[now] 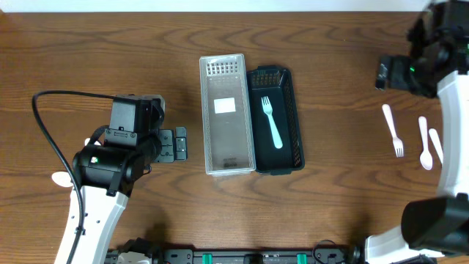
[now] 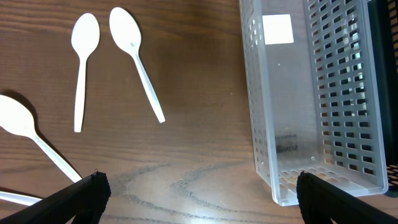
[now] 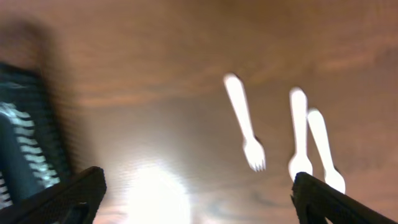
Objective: Pack container
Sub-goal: 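Grasp the second white fork with the right gripper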
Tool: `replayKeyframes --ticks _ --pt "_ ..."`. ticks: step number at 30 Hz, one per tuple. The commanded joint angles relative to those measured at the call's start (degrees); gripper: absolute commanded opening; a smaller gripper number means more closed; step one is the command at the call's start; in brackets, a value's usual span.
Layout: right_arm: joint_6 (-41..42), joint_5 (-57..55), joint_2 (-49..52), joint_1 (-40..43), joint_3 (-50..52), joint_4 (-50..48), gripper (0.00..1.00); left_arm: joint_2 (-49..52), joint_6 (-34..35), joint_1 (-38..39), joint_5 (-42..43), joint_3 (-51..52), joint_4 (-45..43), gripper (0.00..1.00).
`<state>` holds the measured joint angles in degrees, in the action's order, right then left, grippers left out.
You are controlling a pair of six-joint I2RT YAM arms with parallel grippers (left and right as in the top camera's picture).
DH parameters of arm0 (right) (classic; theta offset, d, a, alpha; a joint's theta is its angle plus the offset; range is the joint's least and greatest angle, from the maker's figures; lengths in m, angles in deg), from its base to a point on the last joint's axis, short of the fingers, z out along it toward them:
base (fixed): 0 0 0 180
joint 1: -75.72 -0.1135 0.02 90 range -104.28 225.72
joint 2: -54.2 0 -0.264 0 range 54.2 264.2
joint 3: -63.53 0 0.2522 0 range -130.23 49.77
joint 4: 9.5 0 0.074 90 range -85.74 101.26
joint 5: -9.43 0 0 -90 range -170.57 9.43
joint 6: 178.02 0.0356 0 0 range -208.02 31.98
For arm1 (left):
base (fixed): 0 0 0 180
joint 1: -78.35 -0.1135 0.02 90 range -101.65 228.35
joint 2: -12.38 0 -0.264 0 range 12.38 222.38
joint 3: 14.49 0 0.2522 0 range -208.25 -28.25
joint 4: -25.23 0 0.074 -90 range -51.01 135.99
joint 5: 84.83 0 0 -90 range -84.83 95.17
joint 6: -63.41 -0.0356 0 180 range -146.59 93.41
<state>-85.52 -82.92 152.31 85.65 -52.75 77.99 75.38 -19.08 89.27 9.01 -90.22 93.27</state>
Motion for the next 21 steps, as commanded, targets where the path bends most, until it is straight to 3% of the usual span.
replayKeyframes --ticks 1,12,21 --pt "-5.84 -0.2 2.67 6.08 5.81 0.28 0.99 0.24 -0.11 -0.24 -0.87 -0.5 0.48 0.98" --pt "-15.02 -0.22 2.8 14.27 27.54 -13.14 0.99 0.24 -0.11 -0.24 -0.87 -0.5 0.52 0.98" --pt "-18.03 -0.15 3.96 15.61 33.38 -22.86 0.99 0.24 -0.11 -0.24 -0.87 -0.5 0.55 0.98"
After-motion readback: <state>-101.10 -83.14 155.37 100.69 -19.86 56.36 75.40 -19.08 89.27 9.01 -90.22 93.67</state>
